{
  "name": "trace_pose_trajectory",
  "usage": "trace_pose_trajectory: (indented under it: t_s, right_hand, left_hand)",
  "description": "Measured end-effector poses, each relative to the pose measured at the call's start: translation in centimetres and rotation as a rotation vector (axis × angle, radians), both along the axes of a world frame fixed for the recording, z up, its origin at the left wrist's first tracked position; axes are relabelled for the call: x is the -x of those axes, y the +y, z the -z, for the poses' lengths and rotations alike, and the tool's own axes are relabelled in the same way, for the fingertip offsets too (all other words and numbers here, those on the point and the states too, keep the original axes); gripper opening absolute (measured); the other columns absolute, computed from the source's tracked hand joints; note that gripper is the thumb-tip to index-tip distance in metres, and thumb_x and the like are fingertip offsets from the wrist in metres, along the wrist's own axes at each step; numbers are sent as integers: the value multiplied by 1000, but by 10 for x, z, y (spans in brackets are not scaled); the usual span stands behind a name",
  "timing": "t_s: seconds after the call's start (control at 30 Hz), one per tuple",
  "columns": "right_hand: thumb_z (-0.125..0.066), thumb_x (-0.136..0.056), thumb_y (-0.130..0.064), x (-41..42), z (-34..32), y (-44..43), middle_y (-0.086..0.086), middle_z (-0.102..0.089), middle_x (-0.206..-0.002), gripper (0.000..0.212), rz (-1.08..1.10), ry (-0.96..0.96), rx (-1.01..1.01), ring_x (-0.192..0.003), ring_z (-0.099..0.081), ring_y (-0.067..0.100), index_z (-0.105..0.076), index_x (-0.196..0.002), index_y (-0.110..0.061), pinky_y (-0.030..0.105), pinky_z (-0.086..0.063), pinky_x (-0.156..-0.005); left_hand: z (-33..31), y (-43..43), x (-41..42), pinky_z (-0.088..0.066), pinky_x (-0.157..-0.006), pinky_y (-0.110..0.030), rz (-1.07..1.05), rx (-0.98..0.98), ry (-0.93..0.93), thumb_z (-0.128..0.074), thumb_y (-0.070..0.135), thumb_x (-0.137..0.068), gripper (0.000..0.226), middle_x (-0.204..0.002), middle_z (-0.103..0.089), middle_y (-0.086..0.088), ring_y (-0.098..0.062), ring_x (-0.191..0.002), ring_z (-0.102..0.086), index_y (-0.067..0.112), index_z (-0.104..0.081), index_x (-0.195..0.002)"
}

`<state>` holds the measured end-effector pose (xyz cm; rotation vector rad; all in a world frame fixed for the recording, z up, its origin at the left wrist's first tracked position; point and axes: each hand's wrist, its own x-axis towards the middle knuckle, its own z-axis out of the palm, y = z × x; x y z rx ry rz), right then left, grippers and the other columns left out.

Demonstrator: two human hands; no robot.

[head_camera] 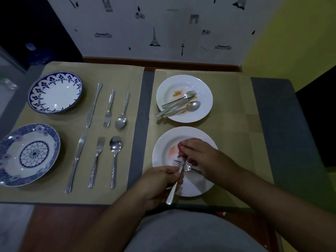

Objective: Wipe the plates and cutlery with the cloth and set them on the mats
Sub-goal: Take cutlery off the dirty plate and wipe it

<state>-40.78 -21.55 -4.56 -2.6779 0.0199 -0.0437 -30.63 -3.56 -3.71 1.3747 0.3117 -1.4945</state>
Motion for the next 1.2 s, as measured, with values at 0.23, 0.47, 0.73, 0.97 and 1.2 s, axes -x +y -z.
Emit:
trace_pose_trajectory:
  t_s: [0.23, 0.47, 0.73, 0.97, 1.2]
  right_hand:
    - [-69, -82, -2, 1, 8, -17, 5, -50, -138, 54, -34, -54, -26, -126, -45, 14, -55, -134, -9, 31, -42, -104]
    - [-49, -95, -51, 7, 4, -59, 8, -64, -114, 28, 168, -140, 10, -90, -61, 26, -66, -109, -34, 44, -49, -79]
    - [-51, -93, 4, 66, -21, -77, 6, -52, -134, 43, 403, -142, -182, -112, -50, 4, -52, -135, -2, 1, -33, -94]
    - [-51, -91, 4, 119, -17, -114, -2, -48, -142, 48, 572, -99, -178, -125, -45, 6, -53, -137, -10, 5, -30, -102]
    - [-55, -89, 5, 163, 3, -128, 0, -47, -144, 52, 597, -52, -215, -129, -46, 14, -52, -138, -11, 28, -41, -107]
  left_hand:
    - [-6, -6, 13, -58, -58, -25, -26, 1, -34, -64, -6, -93, 22, -97, -77, -14, -19, -78, -73, -1, -73, -112]
    - [-14, -20, 25, -60, -66, -26, 46, -17, -193, -68, -2, -91, 13, -93, -76, -15, -21, -78, -72, 5, -78, -97]
    - [-16, -74, 56, -60, -68, -25, 192, 14, -303, -68, 8, -93, 12, -85, -79, -5, -14, -74, -74, 11, -80, -95]
    - [4, -143, 103, -57, -67, -28, 286, 40, -409, -70, 8, -92, 10, -70, -75, -2, -14, -63, -67, 9, -79, -94]
    - [30, -189, 144, -63, -80, -38, 456, -25, -618, -71, 12, -92, 9, -86, -78, -7, -24, -82, -75, 13, -79, -89]
